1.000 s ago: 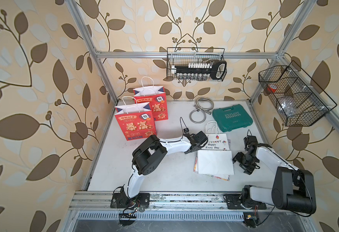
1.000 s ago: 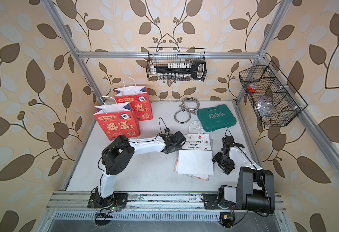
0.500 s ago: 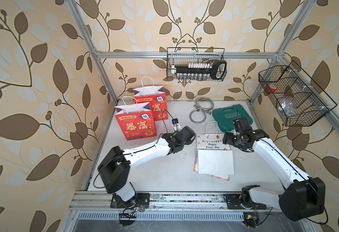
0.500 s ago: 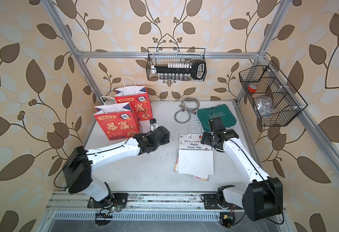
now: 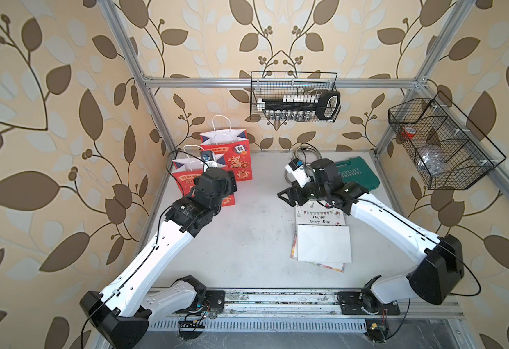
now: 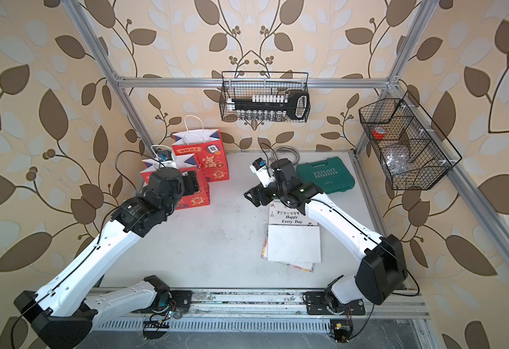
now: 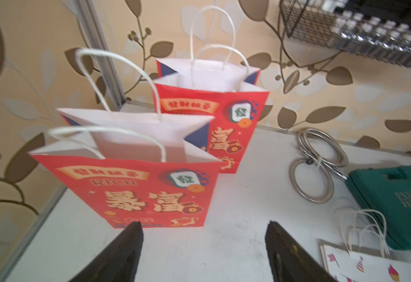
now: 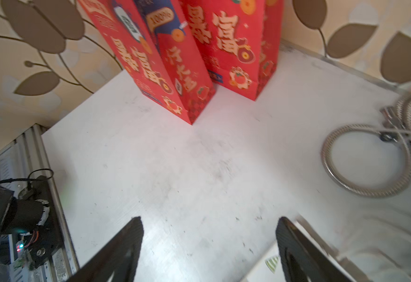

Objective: Put away the paper bag
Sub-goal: Move the paper bag to the center of the board.

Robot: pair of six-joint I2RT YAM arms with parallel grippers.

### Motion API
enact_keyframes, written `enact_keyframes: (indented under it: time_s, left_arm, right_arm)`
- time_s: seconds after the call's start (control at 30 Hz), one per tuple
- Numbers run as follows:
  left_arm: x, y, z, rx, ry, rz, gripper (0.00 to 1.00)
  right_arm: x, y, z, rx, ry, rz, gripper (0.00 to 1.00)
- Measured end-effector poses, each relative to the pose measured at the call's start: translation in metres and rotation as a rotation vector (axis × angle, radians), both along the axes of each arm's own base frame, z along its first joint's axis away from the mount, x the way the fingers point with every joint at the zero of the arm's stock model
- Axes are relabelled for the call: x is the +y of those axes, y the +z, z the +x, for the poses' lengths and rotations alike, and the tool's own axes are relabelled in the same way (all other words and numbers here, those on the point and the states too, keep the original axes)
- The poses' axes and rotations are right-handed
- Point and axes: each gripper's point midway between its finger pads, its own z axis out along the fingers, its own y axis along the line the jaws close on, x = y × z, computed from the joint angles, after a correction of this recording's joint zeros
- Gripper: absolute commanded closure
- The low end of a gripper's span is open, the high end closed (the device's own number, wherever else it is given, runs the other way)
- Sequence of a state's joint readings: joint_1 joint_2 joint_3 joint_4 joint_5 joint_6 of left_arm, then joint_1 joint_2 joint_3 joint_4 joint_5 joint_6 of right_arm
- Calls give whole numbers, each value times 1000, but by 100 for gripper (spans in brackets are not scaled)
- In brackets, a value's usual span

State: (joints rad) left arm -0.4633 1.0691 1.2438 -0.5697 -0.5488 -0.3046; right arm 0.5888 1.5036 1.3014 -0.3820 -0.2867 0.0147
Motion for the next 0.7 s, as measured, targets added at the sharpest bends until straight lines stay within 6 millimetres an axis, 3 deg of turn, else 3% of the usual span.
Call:
enact_keyframes:
  time_s: [0.07, 0.13, 0.27, 0.33, 0.53, 0.7]
  left_arm:
    - [23, 24, 0, -12, 44, 46, 10]
    - [40, 44, 0, -22, 83, 70, 4]
    - [63, 69, 3, -15, 156, 60, 1]
    - [66, 70, 7, -4, 169, 18, 1]
    - [64, 48, 24, 78, 169, -94, 6]
    - [64, 47, 44, 125, 109, -20, 5]
  right_arm:
    - [28, 3, 4, -14, 81, 18, 17]
    - [45, 5, 9, -22, 120, 27, 17]
    - [55, 4, 13, -23, 146, 30, 17]
    - [55, 3, 13, -25, 148, 25, 17]
    - [48, 0, 13, -34, 132, -7, 16]
    - [36, 4, 4, -57, 119, -24, 16]
